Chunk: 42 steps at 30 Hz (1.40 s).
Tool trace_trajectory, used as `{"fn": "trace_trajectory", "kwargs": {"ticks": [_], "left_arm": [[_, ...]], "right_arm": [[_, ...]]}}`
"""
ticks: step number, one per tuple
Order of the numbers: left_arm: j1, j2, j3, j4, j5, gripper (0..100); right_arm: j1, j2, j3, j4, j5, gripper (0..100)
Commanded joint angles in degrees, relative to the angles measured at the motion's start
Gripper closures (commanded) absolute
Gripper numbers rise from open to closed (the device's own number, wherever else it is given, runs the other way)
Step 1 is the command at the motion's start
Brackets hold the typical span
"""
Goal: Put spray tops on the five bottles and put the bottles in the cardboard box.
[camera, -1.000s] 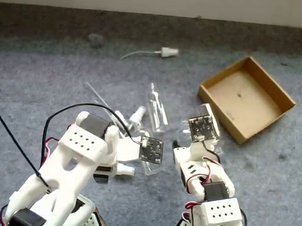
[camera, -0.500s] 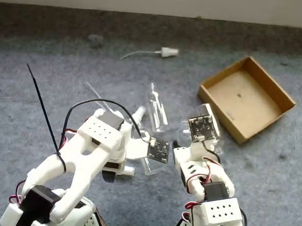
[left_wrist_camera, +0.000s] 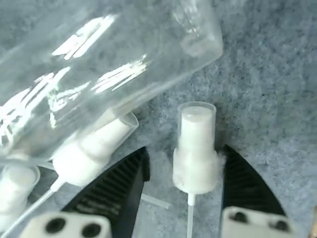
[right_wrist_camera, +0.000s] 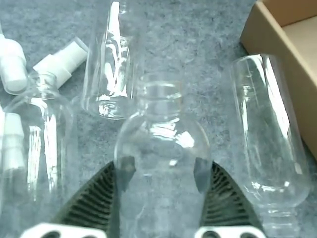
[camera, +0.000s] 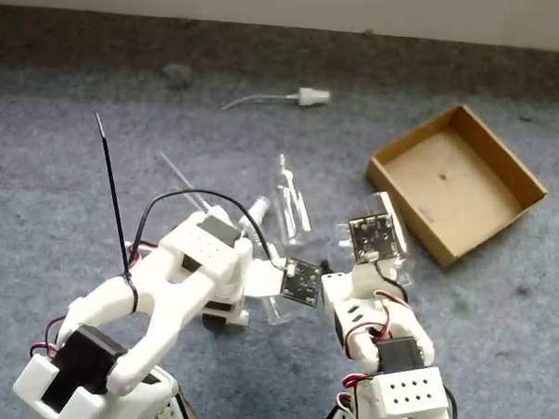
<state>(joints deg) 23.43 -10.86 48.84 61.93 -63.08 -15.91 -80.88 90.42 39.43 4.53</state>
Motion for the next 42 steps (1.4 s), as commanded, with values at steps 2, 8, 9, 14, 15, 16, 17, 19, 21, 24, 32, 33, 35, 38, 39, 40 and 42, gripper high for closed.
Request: {"fn": "trace_trajectory", "kwargs": {"ticks": [2, 8, 9, 14, 15, 16, 17, 19, 21, 24, 32, 33, 35, 38, 39, 40, 42], "left_arm": [[1.1, -0.2, 0.3, -2.7, -0.2, 89], [1.2, -0.2, 0.3, -2.7, -0.2, 96], [1.2, -0.2, 0.3, -2.7, -0.2, 96], [1.2, -0.7, 0.2, -0.7, -0.2, 96], [1.5, -0.7, -0.2, 0.5, -0.2, 96], [2.2, -0.7, -1.2, 2.5, -0.2, 96], [2.8, -0.7, -2.4, 5.0, -0.2, 96], [4.7, -0.7, -6.1, 11.3, -0.2, 96], [6.5, -0.7, -10.4, 18.0, -0.2, 96], [8.6, -0.7, -17.1, 27.0, -0.1, 96], [8.9, -0.7, -34.4, 35.5, 16.3, 96], [8.8, -0.7, -35.8, 35.4, 18.0, 96], [8.7, -0.7, -38.7, 35.4, 21.4, 96], [8.5, -0.7, -43.1, 35.3, 25.4, 96], [8.5, -0.7, -44.8, 35.3, 26.4, 96], [8.5, -0.7, -46.5, 35.3, 27.3, 96], [8.5, -0.7, -50.0, 35.3, 28.7, 96]], "right_arm": [[-0.2, -0.8, -0.6, -1.9, 0.8, 92.5], [-0.2, -0.8, -0.6, -1.9, 0.8, 92.5], [-0.2, -0.8, -0.6, -1.9, 0.8, 92.5], [-0.2, -0.8, -0.6, -1.9, 0.8, 92.5], [-0.2, -0.8, -0.6, -1.9, 0.8, 92.5], [-0.2, -0.8, -0.6, -1.9, 0.8, 92.5], [-0.2, -0.8, -0.6, -1.9, 0.8, 92.5], [-0.2, -0.8, -0.7, -1.9, 0.8, 92.5], [-0.2, -0.8, -0.7, -1.9, 0.8, 92.5], [-0.3, -0.8, -0.7, -1.9, 0.7, 92.5], [-0.3, -0.8, -0.7, -2.0, 0.4, 92.5], [-0.3, -0.8, -0.7, -2.0, 0.4, 92.5], [-0.3, -0.8, -0.9, -2.0, 0.4, 92.5], [-0.3, -0.8, -0.8, -2.0, 0.4, 92.5], [-0.3, -0.8, -0.7, -2.0, 0.4, 92.5], [-0.3, -0.8, -0.7, -2.0, 0.4, 92.5], [-0.3, -0.8, -0.7, -2.0, 0.4, 92.5]]}}
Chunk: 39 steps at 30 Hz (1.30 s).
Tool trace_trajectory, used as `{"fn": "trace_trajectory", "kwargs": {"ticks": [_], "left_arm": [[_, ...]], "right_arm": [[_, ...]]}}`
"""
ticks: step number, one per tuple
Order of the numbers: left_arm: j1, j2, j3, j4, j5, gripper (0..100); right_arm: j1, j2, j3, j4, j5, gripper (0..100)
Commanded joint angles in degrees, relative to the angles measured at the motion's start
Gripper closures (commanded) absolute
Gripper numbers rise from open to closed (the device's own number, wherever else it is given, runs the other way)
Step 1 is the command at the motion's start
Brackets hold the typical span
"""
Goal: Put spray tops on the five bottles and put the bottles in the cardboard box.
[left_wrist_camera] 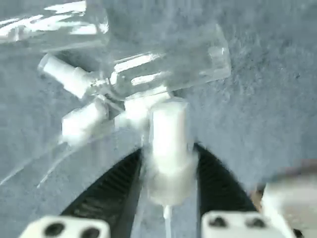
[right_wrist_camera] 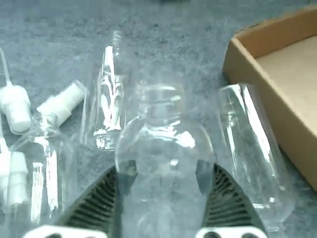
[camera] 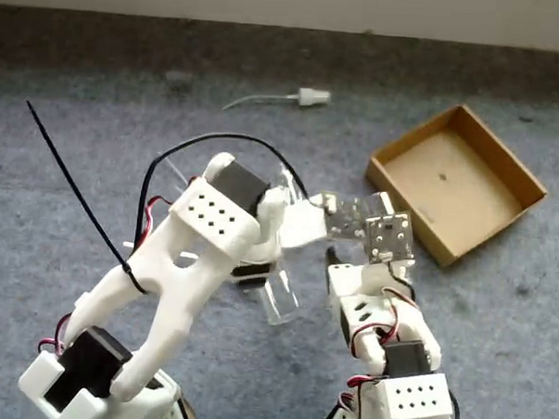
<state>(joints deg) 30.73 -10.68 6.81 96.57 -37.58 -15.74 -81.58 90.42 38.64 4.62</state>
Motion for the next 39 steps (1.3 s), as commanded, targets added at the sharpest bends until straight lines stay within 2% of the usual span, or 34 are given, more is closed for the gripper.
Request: {"fn": "trace_trajectory", "kwargs": {"ticks": [1, 7, 12, 17, 21, 25, 33, 39], "left_arm": [[1.2, -0.8, -9.5, 0.6, 3.9, 96], [0.0, -0.8, -14.8, 0.6, 7.5, 96], [-5.1, -0.8, -15.0, -2.9, 9.8, 96], [-9.3, -0.8, -14.8, -7.6, 20.0, 96], [-10.2, -0.8, -14.8, -7.9, 28.7, 96], [-11.6, -0.9, -14.8, -7.9, 33.2, 96], [-12.8, -0.9, -14.9, -7.9, 38.9, 96], [-13.0, -0.9, -13.1, -6.3, 38.9, 99]], "right_arm": [[-0.5, -0.1, -0.7, -1.2, 0.3, 92.5], [-0.5, -0.1, -0.9, -1.2, 0.2, 92.5], [-0.5, -0.1, -0.9, -1.2, 0.2, 92.5], [-0.5, -0.1, -0.9, -1.2, 0.2, 92.5], [-0.6, -0.1, -0.7, -1.2, 0.2, 92.5], [-0.8, -0.1, -0.7, -1.2, 0.2, 92.5], [-2.4, -0.1, -0.7, -1.2, 0.5, 92.6], [-3.9, -0.1, -0.7, -1.2, 0.4, 92.7]]}}
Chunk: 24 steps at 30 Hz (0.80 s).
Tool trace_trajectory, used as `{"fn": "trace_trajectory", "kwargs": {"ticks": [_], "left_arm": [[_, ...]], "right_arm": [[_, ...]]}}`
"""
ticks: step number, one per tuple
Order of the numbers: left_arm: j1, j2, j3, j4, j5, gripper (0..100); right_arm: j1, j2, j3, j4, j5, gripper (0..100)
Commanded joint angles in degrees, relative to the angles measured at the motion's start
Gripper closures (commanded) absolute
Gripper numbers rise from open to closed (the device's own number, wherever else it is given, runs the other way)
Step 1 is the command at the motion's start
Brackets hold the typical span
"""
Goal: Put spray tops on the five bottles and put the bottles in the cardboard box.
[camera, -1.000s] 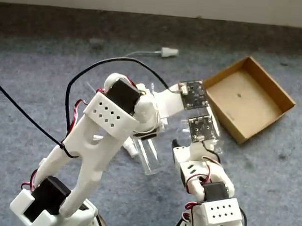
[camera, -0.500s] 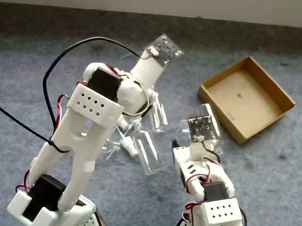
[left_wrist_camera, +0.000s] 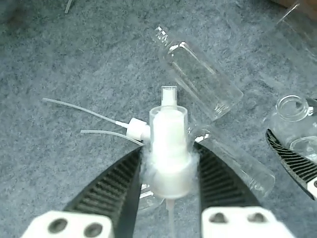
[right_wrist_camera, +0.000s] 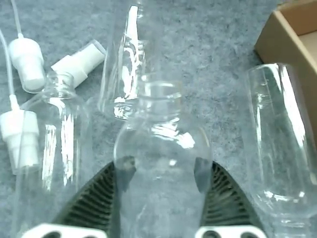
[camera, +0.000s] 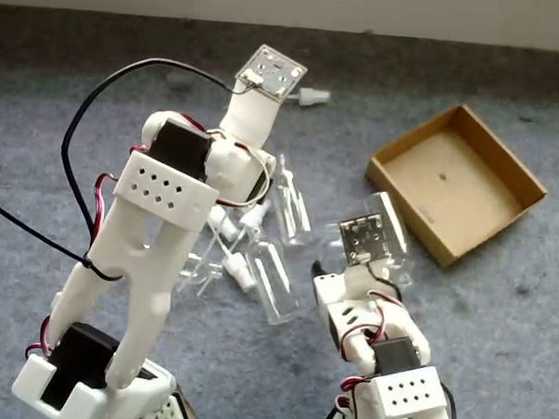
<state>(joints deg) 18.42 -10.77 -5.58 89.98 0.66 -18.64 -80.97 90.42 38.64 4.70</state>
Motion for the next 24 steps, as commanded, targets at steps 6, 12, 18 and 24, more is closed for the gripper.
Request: {"fn": "trace_trajectory", "kwargs": {"ticks": [6, 12, 18, 24], "left_arm": [[-0.7, -0.8, 1.8, -0.2, 0.6, 100], [-6.1, -1.1, 1.4, -0.2, 0.8, 100], [-10.5, -8.7, 2.1, -0.2, 1.0, 100], [-10.2, -19.9, 8.6, -5.6, 7.1, 100]], "right_arm": [[-1.7, -0.7, 1.2, -11.9, 0.1, 92.7], [-5.6, -0.7, 9.5, -27.3, 0.1, 92.7], [-8.2, -0.7, 10.7, -30.2, 0.1, 92.8], [-8.2, -0.7, 7.4, -30.4, 0.1, 92.8]]}}
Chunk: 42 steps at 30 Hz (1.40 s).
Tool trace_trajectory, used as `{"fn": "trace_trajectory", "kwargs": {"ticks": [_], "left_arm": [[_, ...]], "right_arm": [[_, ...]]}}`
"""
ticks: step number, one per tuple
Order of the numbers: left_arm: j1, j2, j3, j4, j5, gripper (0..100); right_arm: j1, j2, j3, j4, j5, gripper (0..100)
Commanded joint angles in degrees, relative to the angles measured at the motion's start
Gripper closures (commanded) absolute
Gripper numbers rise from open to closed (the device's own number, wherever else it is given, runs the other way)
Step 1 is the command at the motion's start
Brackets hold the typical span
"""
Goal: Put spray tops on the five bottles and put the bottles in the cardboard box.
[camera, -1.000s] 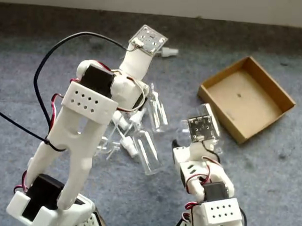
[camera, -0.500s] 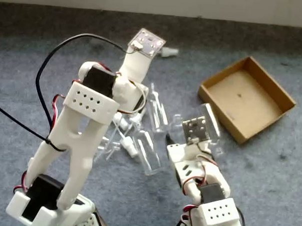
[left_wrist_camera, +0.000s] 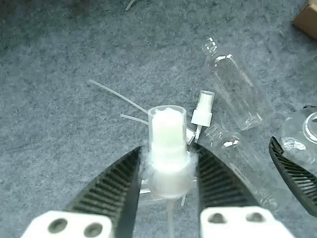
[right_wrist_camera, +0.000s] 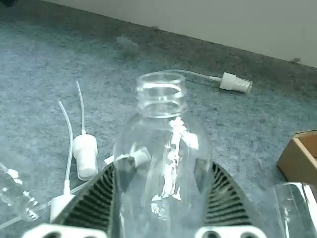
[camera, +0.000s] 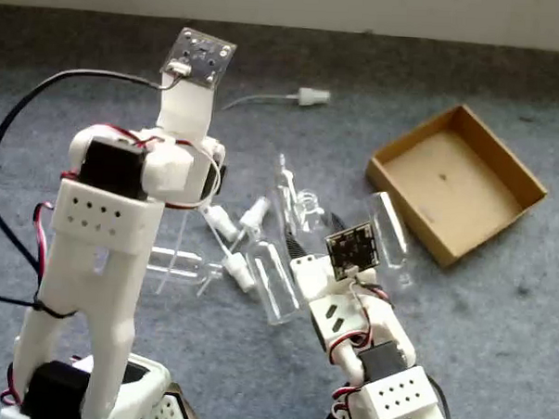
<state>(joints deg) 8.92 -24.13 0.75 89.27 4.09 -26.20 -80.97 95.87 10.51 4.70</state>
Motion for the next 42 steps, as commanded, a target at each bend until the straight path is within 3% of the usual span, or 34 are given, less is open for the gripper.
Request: {"fn": "trace_trajectory", "kwargs": {"ticks": [1, 8, 15, 20, 26, 34, 39, 42], "left_arm": [[-0.7, -8.5, 4.8, -7.2, 4.5, 100], [-0.7, -25.5, 28.1, -29.9, 5.1, 100], [0.7, -47.7, 51.6, -56.3, 5.0, 100], [3.9, -59.8, 60.5, -66.7, 4.9, 100], [6.5, -59.6, 59.4, -73.9, 4.9, 100], [12.6, -40.4, 42.8, -75.4, 5.1, 100], [17.5, -31.8, 35.8, -79.4, 4.9, 100], [19.1, -30.5, 36.5, -83.8, 4.8, 100]], "right_arm": [[-0.7, -0.7, 1.6, -2.2, 0.1, 92.8], [-0.4, -0.7, 2.1, -15.1, -12.9, 92.8], [-0.6, -0.7, 2.7, -15.1, -13.1, 92.8], [-0.7, -0.7, 5.1, -15.2, -13.1, 92.9], [-0.7, -0.7, 7.4, -17.5, -13.0, 92.9], [-0.6, -0.7, 7.8, -15.2, -12.9, 92.9], [-0.7, -0.7, 7.8, -13.1, -4.7, 92.9], [-0.7, -0.5, 7.8, -13.0, -5.1, 92.9]]}}
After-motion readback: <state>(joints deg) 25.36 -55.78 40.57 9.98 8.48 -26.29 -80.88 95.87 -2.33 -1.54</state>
